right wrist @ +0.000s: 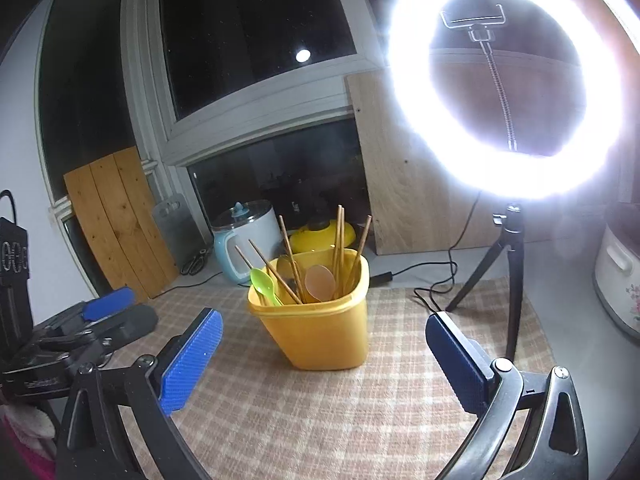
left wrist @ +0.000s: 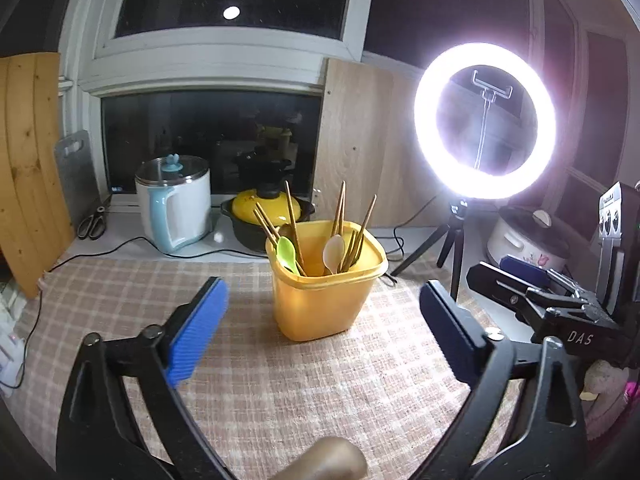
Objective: Organize utensils
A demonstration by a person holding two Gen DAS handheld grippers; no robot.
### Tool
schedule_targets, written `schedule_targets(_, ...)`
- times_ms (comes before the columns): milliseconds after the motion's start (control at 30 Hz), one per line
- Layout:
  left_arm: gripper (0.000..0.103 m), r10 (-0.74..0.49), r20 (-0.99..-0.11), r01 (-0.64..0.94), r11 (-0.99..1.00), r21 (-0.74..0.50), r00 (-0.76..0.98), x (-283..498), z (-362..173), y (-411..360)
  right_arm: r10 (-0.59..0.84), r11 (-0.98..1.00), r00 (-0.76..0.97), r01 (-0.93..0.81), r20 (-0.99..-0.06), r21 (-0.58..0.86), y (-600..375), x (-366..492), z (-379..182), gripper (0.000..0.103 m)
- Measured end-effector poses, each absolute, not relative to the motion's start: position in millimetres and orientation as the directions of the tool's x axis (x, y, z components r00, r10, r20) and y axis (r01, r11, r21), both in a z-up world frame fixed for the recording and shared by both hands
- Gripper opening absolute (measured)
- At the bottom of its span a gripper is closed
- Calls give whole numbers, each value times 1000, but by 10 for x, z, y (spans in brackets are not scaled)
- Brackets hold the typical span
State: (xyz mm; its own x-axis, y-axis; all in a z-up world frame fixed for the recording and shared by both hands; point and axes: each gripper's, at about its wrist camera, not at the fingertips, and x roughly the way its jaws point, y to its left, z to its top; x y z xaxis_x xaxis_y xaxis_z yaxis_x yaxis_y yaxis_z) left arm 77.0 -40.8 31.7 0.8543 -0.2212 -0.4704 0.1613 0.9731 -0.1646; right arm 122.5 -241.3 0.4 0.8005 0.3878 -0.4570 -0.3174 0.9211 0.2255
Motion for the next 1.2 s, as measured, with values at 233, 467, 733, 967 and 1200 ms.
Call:
schedule_targets(233,102,-131,-468,64,985,-158,874,674,408,-363,347,937,831,-289,-434,197,-2461,1111,77,103)
schedule_targets(467,103,-97,-456,32,988,-148,884,609,444,-312,330,941,849,-259,-413,218,-2495,1089,128,103)
schedule_targets(733,103,-95,-467,48,993,-111,879,606,442,-360,316,947,848,-260,-426,186,-2444,1086,112,103)
schedule_targets(967,103,-93,-467,57,994,-90,879,582,441,-406,314,948,844,-254,-435,191,-2470,1078,83,103)
schedule_targets(1200,103,-99,-471,63,994,-90,877,572,454,-423,316,947,841,-250,-439,201,-2502,1067,77,103)
